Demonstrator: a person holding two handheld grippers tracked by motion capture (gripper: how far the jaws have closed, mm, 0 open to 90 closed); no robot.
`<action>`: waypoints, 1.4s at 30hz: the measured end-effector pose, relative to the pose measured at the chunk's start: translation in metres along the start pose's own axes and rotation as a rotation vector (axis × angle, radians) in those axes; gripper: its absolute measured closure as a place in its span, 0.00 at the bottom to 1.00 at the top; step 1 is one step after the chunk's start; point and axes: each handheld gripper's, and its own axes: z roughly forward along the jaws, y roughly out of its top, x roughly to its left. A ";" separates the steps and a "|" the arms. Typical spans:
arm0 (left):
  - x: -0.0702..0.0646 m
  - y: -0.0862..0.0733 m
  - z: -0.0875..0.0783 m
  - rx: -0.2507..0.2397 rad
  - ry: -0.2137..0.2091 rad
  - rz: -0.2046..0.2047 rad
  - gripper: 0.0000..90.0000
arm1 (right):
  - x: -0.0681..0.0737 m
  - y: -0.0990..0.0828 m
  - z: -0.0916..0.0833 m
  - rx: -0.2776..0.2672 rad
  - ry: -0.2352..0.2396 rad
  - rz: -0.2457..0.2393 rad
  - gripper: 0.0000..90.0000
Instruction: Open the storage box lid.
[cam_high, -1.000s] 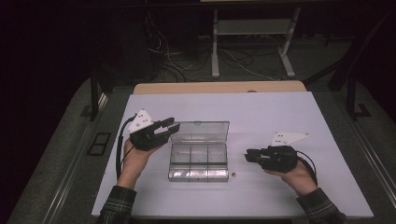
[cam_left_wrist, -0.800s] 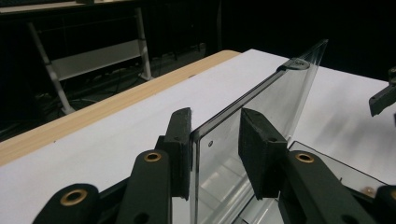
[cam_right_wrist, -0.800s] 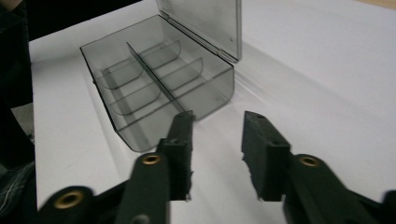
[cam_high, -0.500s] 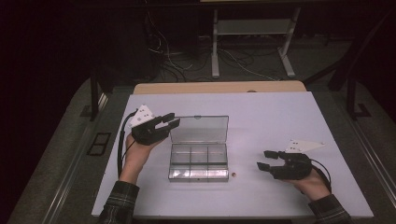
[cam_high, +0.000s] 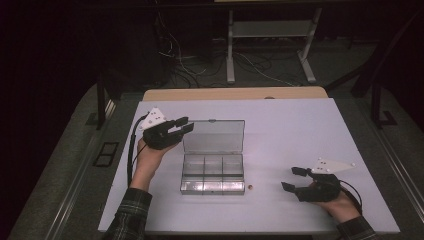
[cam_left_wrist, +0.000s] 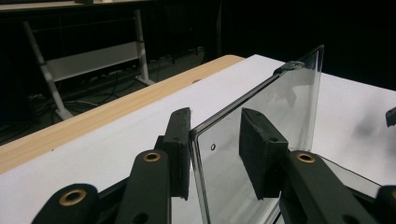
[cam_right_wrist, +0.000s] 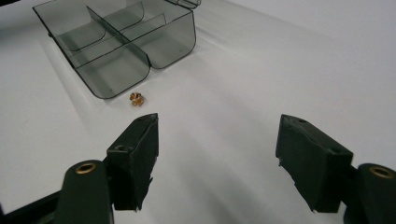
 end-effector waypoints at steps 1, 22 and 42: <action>0.001 0.000 0.001 -0.002 -0.003 -0.004 0.70 | 0.001 -0.002 0.000 0.002 -0.002 0.002 0.33; 0.021 -0.003 0.018 0.007 -0.026 -0.024 0.66 | 0.002 -0.004 0.000 -0.002 -0.004 -0.001 0.32; 0.040 -0.016 0.035 0.000 -0.045 -0.070 0.62 | -0.002 -0.004 -0.002 -0.008 -0.010 0.009 0.32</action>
